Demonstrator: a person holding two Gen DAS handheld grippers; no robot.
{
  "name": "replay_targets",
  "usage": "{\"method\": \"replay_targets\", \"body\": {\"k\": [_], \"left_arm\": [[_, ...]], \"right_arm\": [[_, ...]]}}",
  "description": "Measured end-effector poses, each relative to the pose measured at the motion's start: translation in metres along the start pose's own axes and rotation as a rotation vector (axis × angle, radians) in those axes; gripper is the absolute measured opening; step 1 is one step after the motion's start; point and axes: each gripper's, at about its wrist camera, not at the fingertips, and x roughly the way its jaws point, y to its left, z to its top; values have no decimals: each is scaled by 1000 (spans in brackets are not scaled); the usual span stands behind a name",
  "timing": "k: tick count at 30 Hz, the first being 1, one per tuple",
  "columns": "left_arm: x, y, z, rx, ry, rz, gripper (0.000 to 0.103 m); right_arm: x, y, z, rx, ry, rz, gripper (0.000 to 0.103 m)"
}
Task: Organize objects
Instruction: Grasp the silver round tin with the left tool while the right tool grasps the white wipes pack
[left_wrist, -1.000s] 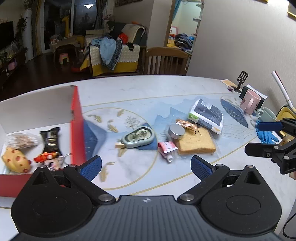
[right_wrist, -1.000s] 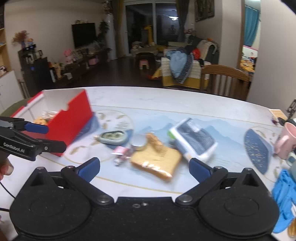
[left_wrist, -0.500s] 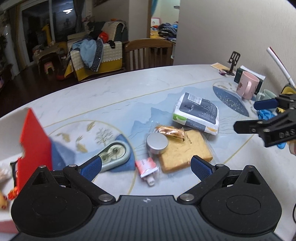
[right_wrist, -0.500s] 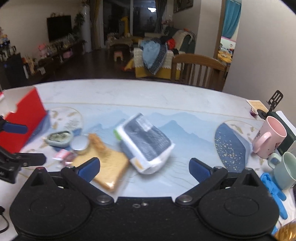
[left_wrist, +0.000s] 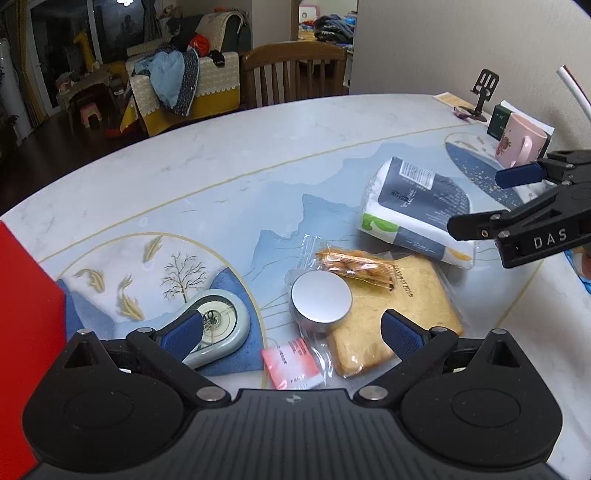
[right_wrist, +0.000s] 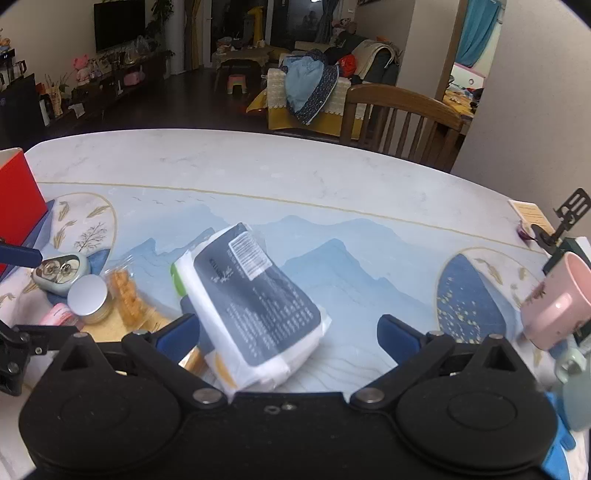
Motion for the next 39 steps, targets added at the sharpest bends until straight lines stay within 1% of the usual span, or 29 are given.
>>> {"method": "replay_targets", "body": {"k": [5,11,14,16,19,21,23,24,26,27,28,29,30,32,34,35,36,39], "left_arm": [[12,3,5,-16,4,-18,103],[18,0,8,-14,-13,-33,102],[18,-1,7,-12,-18,-53,101],[18,-3,7,0,-22,-63,95],[19,-7,7,15,-23,-66,83],[20,-7,8,10,-19,-75,68],[20,-7,9,6,-17,-83,65],[19,-8,9,10,-21,-83,61],[18,-11,8,21,-23,-82,55],[17,-12,8,24,-22,-82,54],[17,-12,8,26,-21,-80,53],[17,-13,8,28,-21,-76,51],[17,-13,8,31,-20,-74,45],[17,-14,8,27,-10,-73,39],[15,-13,8,18,-13,-74,39],[14,-13,8,19,-16,-74,39],[13,-14,8,24,-20,-73,39],[9,-15,9,28,-31,-73,39]], "right_arm": [[14,2,6,-24,11,19,102],[23,2,8,-14,21,41,102],[23,4,7,-27,19,55,99],[22,6,7,-37,17,57,95],[21,6,7,-33,15,60,89],[21,6,7,-29,13,60,87],[20,6,8,-28,11,59,82],[19,6,8,-30,9,57,81],[17,7,8,-36,3,53,74],[15,7,8,-40,-1,49,72],[14,7,8,-44,-4,43,67],[13,8,8,-49,-5,34,61],[12,8,9,-54,-4,22,57],[10,10,7,-68,-3,6,42],[7,11,5,-82,-8,-3,35],[6,12,4,-90,-12,-10,28],[4,13,3,-93,-15,-18,24],[-4,14,3,-80,-37,-38,18]]}}
